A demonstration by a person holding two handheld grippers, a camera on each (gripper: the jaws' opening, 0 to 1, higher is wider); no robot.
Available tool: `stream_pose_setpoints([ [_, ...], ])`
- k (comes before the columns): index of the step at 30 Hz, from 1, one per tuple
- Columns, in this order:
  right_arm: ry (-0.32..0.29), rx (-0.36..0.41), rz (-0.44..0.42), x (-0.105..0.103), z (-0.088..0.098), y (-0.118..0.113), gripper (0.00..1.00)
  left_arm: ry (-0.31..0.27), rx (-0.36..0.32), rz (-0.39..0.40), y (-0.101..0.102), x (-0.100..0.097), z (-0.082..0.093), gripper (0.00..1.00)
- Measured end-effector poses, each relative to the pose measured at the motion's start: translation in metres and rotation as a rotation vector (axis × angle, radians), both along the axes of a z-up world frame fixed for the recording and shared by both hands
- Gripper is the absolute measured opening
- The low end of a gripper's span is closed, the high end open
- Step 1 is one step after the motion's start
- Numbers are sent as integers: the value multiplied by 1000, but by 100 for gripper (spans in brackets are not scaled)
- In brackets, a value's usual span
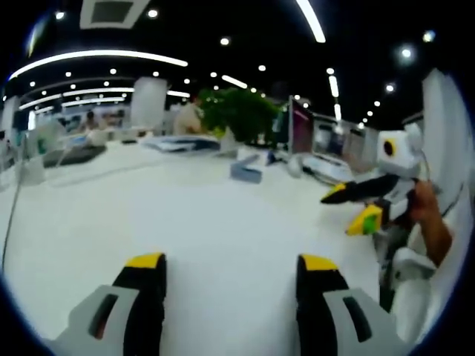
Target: Pick up the paper insert the paper into the punch align the paper edges press the punch to punch holes
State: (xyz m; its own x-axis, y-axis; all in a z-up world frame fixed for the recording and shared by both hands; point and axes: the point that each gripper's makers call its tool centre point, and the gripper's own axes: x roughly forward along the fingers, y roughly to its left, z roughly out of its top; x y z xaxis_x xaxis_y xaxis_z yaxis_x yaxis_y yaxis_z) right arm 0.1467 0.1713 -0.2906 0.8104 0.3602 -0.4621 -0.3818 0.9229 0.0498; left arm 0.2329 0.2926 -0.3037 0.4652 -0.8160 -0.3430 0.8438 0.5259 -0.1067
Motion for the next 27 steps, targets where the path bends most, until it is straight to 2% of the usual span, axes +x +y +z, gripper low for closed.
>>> stream_pose_setpoints([
  [8,3,-12,-1,7,-1,3,56,-18,-24,-9,3,2,-1,70],
  [12,17,-9,-7,10,-5,4,56,-37,-15,-7,4,4,-1,70],
  [16,19,-20,-5,16,-6,7,56,-71,12,-17,4,4,-4,70],
  [19,22,-26,-6,21,-7,10,56,-113,58,-20,3,4,-7,71],
  [20,26,-24,-7,24,-6,11,56,-98,46,-11,2,4,-6,71],
  [27,28,-48,-25,40,-7,10,56,-107,45,-10,3,1,-4,71],
])
